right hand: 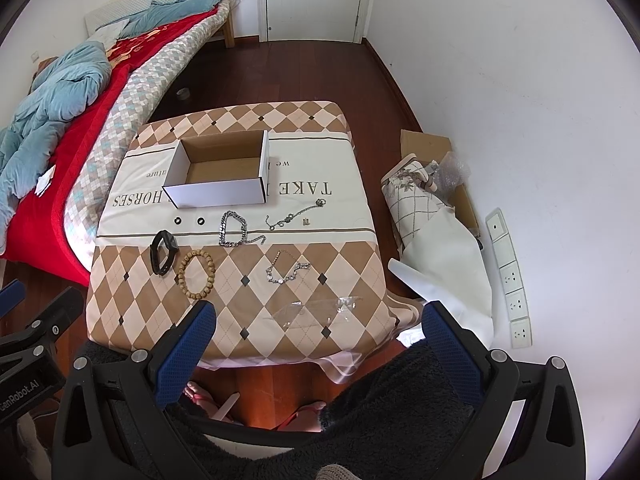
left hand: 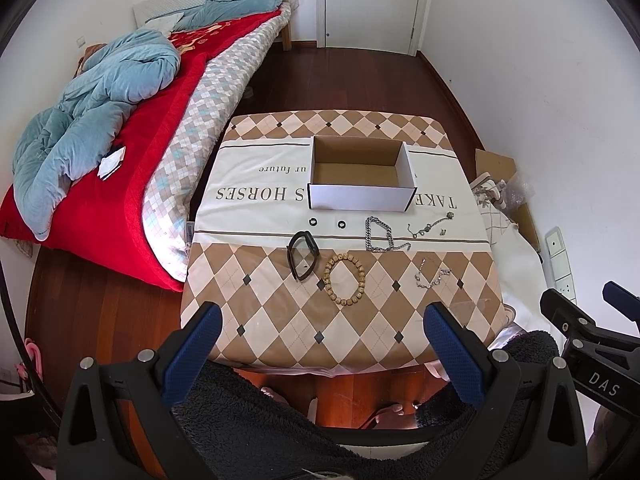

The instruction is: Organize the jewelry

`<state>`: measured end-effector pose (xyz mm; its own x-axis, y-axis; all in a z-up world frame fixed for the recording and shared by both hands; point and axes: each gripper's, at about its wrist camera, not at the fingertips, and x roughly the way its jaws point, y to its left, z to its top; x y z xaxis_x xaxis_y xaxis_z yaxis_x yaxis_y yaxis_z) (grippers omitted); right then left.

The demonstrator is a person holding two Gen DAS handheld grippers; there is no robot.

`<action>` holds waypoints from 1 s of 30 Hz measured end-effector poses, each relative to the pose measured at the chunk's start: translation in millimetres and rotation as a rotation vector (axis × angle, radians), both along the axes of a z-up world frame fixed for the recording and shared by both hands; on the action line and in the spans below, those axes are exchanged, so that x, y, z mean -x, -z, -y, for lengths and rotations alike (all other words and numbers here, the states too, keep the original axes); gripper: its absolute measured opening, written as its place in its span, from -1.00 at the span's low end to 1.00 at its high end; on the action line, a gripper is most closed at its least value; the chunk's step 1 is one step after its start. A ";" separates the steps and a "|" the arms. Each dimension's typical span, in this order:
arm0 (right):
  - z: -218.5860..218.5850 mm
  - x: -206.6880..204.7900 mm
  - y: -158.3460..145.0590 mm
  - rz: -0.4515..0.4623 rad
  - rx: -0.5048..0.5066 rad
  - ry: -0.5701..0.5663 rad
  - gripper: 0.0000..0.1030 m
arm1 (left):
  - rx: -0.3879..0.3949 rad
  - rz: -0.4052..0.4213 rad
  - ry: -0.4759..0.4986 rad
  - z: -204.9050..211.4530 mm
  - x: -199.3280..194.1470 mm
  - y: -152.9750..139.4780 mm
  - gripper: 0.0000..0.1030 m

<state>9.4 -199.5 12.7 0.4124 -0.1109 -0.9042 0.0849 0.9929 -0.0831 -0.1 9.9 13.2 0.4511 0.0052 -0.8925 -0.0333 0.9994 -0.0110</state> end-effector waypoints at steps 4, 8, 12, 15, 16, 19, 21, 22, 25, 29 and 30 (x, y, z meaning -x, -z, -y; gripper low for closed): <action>-0.1 0.1 -0.2 0.001 0.000 0.000 1.00 | 0.000 0.000 0.000 0.0 0.1 0.1 0.99; -0.2 0.0 -0.4 0.001 0.000 -0.001 1.00 | 0.000 0.001 -0.002 3.5 -2.6 2.3 0.99; -0.2 -0.2 -0.4 0.001 0.000 -0.001 1.00 | 0.001 0.003 -0.005 5.8 -3.7 -0.9 0.99; -0.3 -0.3 -0.5 0.001 0.001 -0.002 1.00 | 0.002 0.003 -0.004 5.7 -3.4 -0.3 0.99; 0.2 0.9 0.7 0.001 -0.001 -0.001 1.00 | 0.001 0.003 -0.004 5.8 -3.2 0.0 0.99; 1.6 4.5 4.7 0.002 -0.001 0.000 1.00 | 0.002 0.004 -0.004 5.7 -3.1 0.1 0.99; 2.7 6.6 7.8 0.006 0.000 0.003 1.00 | 0.000 0.005 -0.006 6.1 -4.3 -0.4 0.99; 3.7 7.2 9.6 0.008 -0.001 0.006 1.00 | -0.002 0.005 -0.008 6.5 -5.9 0.1 0.99; 0.2 -3.4 -0.7 0.037 -0.025 0.018 1.00 | -0.027 0.026 -0.041 3.2 -15.4 4.9 0.99; 8.5 -24.9 -2.5 0.081 -0.049 0.048 1.00 | -0.077 0.061 -0.101 -9.7 -35.9 16.6 0.99; 10.8 -26.8 5.3 0.081 -0.061 0.052 1.00 | -0.092 0.066 -0.117 -14.6 -41.8 21.6 0.99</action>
